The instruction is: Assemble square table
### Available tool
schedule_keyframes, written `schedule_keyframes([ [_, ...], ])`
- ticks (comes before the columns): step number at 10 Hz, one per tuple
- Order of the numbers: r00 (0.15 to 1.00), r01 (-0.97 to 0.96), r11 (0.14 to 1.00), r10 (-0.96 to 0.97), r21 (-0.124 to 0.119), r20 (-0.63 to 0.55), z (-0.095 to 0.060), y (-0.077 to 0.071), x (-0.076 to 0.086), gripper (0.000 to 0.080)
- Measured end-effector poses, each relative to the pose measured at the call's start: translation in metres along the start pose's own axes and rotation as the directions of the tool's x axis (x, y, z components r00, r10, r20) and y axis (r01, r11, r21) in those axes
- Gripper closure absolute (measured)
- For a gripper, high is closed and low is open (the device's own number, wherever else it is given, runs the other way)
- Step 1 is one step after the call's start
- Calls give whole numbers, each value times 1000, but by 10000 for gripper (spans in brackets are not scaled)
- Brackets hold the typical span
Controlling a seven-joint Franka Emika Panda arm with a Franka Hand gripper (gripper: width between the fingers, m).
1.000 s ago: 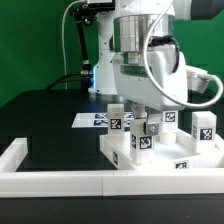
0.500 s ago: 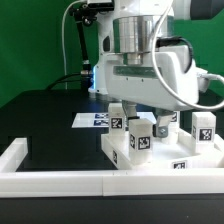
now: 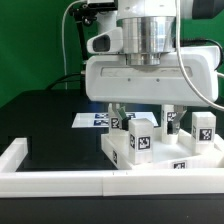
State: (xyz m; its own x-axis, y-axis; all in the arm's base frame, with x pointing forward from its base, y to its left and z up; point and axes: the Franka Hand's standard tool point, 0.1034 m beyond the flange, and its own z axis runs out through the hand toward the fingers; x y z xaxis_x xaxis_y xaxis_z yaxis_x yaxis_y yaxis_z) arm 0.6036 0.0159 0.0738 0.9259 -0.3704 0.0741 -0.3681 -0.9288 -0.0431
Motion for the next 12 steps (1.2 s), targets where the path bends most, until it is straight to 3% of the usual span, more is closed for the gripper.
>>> schedule_keyframes([
  [4,944,330,944,-330,-15,10,-1,7,4,150],
  [8,886,464,886,-464,-23,11,-1,9,5,150],
  [11,894,449,893,-449,-23,11,-1,9,6,508],
  [12,902,433,901,-433,-23,10,-1,9,6,508],
])
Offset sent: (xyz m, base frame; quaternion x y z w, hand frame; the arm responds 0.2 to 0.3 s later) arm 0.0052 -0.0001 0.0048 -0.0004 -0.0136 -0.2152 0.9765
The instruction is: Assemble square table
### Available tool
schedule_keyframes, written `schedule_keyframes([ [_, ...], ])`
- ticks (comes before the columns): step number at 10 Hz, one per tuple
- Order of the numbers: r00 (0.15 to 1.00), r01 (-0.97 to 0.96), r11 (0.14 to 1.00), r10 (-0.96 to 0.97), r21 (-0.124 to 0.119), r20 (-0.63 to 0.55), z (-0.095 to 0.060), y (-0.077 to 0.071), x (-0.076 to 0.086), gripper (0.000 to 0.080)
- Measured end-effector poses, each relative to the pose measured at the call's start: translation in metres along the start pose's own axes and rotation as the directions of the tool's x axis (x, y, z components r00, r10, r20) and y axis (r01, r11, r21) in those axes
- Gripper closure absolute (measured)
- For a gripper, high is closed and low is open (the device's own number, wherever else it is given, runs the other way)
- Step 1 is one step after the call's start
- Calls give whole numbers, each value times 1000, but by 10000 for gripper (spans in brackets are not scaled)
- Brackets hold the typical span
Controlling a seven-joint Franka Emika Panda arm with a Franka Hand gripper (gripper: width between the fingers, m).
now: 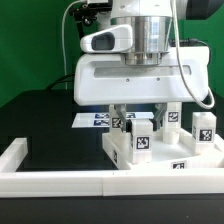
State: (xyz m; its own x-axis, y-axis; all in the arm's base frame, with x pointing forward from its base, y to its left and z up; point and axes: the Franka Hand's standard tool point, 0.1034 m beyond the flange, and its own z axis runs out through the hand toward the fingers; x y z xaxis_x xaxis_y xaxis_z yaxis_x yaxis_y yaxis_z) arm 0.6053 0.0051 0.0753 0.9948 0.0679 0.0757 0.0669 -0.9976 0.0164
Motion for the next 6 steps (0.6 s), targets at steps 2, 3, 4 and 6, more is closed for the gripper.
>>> schedule_keyframes([
  [2,998,-60,998,60,2,-1,0,0,0,508],
  [3,988,-156,988,156,1,-4,0,0,0,508],
  [4,961,-274,962,274,2,-21,1,2,2,508],
  [6,903,-428,904,428,10,-32,1,4,2,508],
])
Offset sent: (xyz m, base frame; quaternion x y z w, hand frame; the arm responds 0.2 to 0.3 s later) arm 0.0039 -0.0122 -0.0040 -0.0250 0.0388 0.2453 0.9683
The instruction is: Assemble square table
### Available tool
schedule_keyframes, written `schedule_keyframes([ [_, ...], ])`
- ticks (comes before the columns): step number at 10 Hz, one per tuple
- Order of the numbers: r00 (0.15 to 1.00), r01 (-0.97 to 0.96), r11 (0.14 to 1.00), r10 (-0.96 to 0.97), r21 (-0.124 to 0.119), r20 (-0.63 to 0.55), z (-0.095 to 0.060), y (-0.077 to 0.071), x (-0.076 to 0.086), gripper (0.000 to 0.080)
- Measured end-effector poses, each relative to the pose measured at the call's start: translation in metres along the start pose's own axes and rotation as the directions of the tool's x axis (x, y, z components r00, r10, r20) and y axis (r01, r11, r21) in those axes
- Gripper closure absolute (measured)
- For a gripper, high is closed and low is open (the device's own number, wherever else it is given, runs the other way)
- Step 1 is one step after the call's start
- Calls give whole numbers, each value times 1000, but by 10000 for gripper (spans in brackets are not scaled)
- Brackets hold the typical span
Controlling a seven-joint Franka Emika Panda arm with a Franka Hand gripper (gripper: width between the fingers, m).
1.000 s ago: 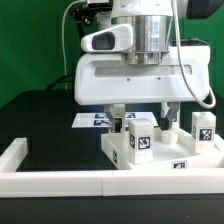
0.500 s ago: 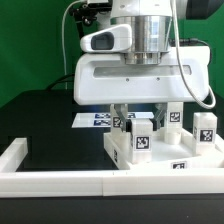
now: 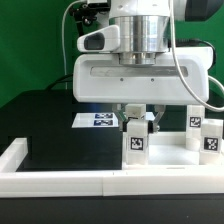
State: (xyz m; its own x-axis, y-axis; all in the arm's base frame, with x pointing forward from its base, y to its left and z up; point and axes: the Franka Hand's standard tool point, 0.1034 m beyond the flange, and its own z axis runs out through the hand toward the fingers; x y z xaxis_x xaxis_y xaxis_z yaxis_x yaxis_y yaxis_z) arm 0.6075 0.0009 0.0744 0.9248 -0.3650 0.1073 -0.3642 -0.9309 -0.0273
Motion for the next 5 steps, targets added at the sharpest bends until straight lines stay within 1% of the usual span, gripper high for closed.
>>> schedule_keyframes([
  [3,985,-169,986,169,1,-14,0,0,0,498],
  [5,957,-288,957,288,-7,-19,0,4,-1,490],
])
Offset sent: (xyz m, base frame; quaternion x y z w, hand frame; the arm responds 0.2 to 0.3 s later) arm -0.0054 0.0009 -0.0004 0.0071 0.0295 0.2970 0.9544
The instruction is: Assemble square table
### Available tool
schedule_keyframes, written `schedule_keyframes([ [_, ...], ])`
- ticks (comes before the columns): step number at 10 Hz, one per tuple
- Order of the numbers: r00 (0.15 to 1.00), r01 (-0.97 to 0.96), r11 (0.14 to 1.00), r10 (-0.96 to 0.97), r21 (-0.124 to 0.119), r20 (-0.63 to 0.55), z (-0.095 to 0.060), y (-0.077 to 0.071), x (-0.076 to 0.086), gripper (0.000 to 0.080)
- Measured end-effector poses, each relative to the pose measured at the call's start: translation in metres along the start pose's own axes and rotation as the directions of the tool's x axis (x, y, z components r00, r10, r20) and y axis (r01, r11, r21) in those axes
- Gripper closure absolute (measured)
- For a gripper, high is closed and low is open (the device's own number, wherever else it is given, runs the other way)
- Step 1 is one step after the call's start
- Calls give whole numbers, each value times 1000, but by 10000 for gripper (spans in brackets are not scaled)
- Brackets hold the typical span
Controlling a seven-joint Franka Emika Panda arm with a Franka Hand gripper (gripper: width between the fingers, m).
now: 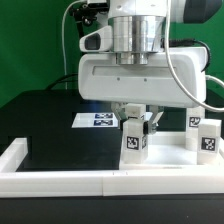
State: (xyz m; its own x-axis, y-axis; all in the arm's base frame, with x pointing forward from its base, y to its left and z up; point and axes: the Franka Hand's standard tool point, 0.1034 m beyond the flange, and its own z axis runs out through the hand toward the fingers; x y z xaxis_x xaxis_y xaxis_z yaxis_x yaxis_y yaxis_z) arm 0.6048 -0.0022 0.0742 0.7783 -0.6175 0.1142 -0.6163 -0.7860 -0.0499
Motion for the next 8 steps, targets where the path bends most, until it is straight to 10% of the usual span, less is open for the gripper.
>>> schedule_keyframes([
  [8,997,81,997,-81,-1,-6,-8,0,2,154],
])
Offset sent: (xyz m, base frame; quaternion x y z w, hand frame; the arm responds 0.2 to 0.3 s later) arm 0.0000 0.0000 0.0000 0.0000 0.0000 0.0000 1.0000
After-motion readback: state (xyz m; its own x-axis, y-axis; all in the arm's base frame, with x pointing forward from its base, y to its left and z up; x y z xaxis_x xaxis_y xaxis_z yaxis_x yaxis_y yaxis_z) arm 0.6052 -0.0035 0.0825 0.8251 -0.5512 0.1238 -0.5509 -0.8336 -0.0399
